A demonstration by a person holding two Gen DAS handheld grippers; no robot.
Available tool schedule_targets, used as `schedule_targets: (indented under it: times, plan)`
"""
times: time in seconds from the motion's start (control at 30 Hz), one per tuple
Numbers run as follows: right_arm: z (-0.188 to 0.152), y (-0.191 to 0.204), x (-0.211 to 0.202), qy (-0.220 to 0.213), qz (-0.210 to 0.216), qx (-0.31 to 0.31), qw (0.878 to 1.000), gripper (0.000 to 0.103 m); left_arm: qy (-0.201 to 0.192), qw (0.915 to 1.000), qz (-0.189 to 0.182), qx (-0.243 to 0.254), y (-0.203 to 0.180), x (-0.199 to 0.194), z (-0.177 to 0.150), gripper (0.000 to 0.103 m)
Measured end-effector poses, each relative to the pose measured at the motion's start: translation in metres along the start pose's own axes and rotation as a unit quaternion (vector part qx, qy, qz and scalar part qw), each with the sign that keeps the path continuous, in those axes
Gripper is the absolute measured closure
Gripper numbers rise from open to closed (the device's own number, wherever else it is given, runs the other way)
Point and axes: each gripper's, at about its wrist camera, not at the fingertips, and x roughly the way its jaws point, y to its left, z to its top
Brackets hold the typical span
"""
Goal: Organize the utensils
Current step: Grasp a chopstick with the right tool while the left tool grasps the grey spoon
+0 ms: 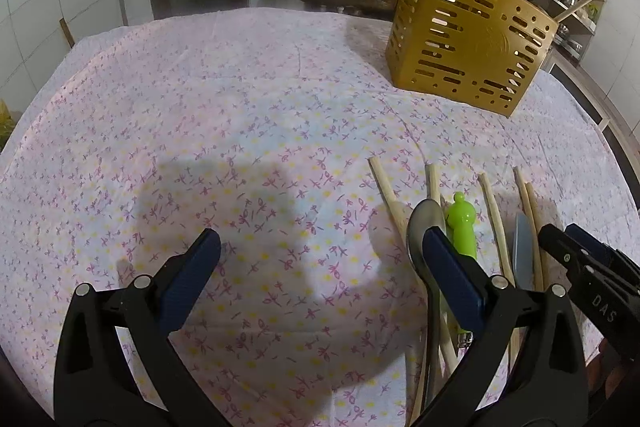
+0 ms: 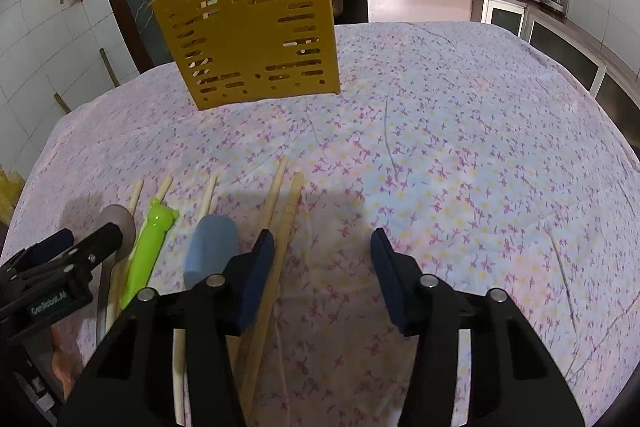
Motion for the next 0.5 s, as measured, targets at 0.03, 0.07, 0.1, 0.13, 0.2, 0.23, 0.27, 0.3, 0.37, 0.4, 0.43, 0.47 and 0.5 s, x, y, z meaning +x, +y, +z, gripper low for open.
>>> schedule_targets:
  times: [0.03, 0.07, 0.1, 0.13, 0.2, 0.23, 0.27, 0.3, 0.37, 0.4, 0.43, 0.47, 0.5]
  plan:
    - [0.001, 0.001, 0.001, 0.001, -0.001, -0.002, 1.000, 0.053, 0.000, 1.0000, 0.001, 0.002, -0.001, 0.000, 0.000, 0.005]
    - [0.002, 0.002, 0.002, 0.001, -0.003, -0.004, 1.000, 0.056, -0.001, 1.0000, 0.001, 0.003, -0.001, -0.001, -0.001, 0.005]
    - [0.003, 0.003, 0.003, 0.001, -0.006, -0.007, 1.000, 0.057, -0.001, 1.0000, 0.001, 0.003, -0.002, -0.001, -0.001, 0.005]
    - [0.004, 0.005, 0.005, 0.001, -0.010, -0.010, 1.000, 0.061, -0.001, 1.0000, 0.001, 0.003, -0.002, -0.001, -0.001, 0.005]
    - [0.009, 0.007, 0.010, 0.002, -0.016, -0.014, 1.000, 0.067, -0.001, 1.0000, 0.001, 0.000, 0.000, 0.000, -0.001, 0.005]
    - [0.011, 0.007, 0.011, 0.003, -0.018, -0.012, 1.000, 0.070, 0.000, 1.0000, 0.001, -0.001, 0.000, 0.000, -0.001, 0.005]
    - [0.013, 0.006, 0.013, 0.003, -0.017, -0.010, 1.000, 0.076, -0.001, 1.0000, 0.002, -0.001, 0.001, -0.001, -0.001, 0.005]
    - [0.015, 0.006, 0.013, 0.004, -0.015, -0.008, 1.000, 0.080, -0.001, 1.0000, 0.003, -0.001, 0.000, -0.001, -0.001, 0.005]
    - [0.016, 0.004, 0.013, 0.005, -0.010, -0.008, 1.000, 0.093, -0.002, 1.0000, 0.001, 0.001, -0.001, -0.004, -0.001, 0.005]
    - [0.015, 0.001, 0.012, 0.006, -0.006, -0.006, 1.000, 0.093, -0.004, 1.0000, -0.001, 0.003, -0.002, -0.006, -0.001, 0.005]
    - [0.014, -0.002, 0.010, 0.007, -0.001, -0.003, 1.000, 0.094, -0.006, 1.0000, -0.002, 0.005, -0.003, -0.008, -0.002, 0.005]
    - [0.013, -0.004, 0.009, 0.007, 0.001, 0.000, 1.000, 0.095, -0.009, 0.9999, -0.002, 0.007, -0.005, -0.010, -0.002, 0.005]
    - [0.012, -0.008, 0.007, 0.007, 0.002, 0.001, 1.000, 0.096, -0.011, 0.9999, -0.003, 0.011, -0.007, -0.013, -0.003, 0.005]
